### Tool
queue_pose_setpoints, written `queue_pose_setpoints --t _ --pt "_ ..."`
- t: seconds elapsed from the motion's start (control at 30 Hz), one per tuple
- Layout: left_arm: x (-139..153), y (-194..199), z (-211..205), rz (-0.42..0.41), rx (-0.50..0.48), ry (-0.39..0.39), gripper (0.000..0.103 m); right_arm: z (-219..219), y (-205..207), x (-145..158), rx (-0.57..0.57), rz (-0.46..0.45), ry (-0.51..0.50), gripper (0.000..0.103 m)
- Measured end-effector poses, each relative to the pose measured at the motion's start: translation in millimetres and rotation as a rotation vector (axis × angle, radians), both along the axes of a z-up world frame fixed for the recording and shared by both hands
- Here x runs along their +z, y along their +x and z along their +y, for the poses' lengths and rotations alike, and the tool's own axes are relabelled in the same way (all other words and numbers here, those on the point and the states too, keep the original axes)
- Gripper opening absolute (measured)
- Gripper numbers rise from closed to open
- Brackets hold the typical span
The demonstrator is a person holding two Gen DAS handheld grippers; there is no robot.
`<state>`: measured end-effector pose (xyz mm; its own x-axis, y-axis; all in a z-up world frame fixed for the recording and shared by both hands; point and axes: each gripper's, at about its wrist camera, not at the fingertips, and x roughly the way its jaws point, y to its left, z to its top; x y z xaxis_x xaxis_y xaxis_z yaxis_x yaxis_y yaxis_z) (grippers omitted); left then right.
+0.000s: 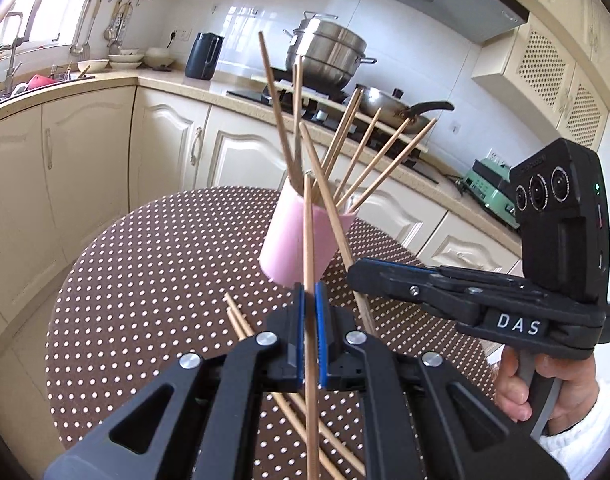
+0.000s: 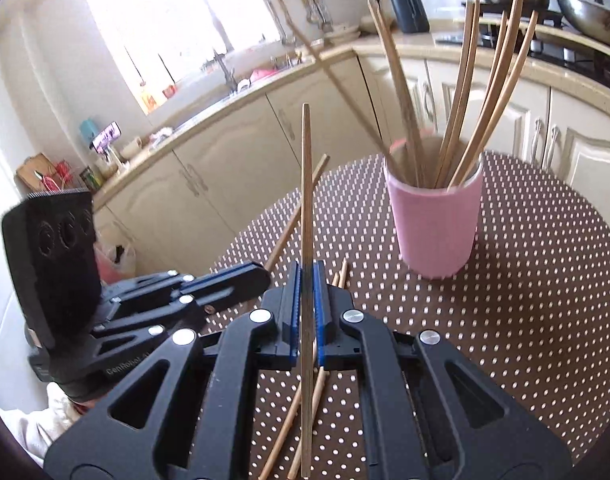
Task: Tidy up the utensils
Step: 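Lift both chopsticks upright and lower them into the pink cup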
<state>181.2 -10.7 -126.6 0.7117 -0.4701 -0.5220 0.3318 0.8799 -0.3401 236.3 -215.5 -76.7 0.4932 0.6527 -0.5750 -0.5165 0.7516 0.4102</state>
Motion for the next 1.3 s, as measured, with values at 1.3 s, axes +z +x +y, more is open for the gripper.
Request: queue_pose_setpoints --t 1.3 --pt "65.9 106.6 -59.5 -0.523 0.107 -0.117 0.006 -63.2 61.1 77.6 -0.309 -0.401 0.192 0.006"
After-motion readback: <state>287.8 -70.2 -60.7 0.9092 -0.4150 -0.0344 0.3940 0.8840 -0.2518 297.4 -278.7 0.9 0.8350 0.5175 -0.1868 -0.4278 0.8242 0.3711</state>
